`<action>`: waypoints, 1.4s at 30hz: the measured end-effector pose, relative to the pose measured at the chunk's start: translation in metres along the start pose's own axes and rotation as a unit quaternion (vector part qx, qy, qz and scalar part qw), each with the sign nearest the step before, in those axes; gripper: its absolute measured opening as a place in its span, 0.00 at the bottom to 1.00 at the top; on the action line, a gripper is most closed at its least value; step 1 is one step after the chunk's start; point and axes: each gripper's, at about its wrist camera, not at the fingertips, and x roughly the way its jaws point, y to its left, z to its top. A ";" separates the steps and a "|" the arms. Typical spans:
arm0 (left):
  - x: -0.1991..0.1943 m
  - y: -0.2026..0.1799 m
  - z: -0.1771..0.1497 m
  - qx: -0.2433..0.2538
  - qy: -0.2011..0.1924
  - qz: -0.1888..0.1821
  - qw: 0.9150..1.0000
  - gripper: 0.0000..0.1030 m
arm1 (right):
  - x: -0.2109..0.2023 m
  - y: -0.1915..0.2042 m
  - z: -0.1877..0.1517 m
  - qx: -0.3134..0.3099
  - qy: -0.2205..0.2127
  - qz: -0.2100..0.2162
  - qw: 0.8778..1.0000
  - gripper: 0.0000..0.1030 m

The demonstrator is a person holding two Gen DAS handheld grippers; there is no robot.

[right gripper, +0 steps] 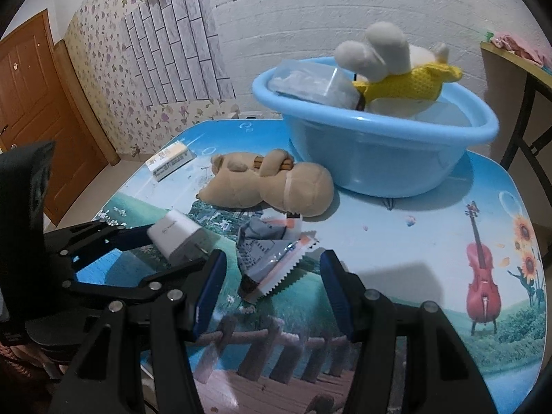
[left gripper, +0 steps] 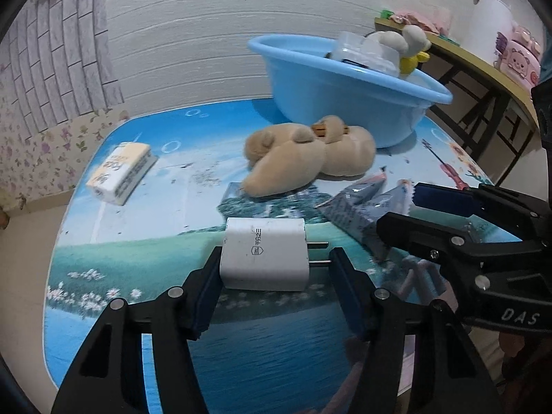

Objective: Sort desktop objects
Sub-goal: 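Grasp the white charger plug with the left tool while the right tool grasps the grey packet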

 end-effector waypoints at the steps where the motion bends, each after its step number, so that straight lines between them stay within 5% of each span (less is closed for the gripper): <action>1: -0.001 0.002 0.000 -0.004 0.000 -0.001 1.000 0.58 | 0.003 0.000 0.000 -0.002 0.004 -0.001 1.000 0.54; 7: -0.004 0.017 -0.003 -0.026 -0.001 0.001 1.000 0.58 | 0.014 0.007 0.002 -0.022 0.014 -0.015 1.000 0.54; 10: -0.004 0.019 -0.004 -0.026 0.000 0.005 1.000 0.58 | 0.018 0.011 0.002 -0.041 0.018 -0.016 0.999 0.39; 14: -0.004 0.019 -0.005 -0.025 0.000 0.010 1.000 0.58 | 0.013 0.010 -0.001 -0.051 0.011 -0.023 0.998 0.34; 28: -0.007 0.024 -0.008 -0.027 -0.001 0.021 0.999 0.59 | -0.012 -0.010 -0.015 -0.054 0.000 -0.025 0.998 0.32; 33: -0.006 0.025 -0.008 -0.023 -0.005 0.021 1.000 0.59 | -0.021 -0.013 -0.019 -0.064 -0.015 -0.044 0.997 0.35; 38: -0.005 0.023 -0.009 -0.017 -0.009 0.029 0.999 0.62 | -0.031 -0.019 -0.016 -0.053 -0.035 -0.042 0.997 0.56; 42: -0.004 0.020 -0.009 -0.006 -0.011 0.039 0.999 0.64 | -0.030 -0.018 -0.016 -0.058 -0.044 -0.071 0.995 0.58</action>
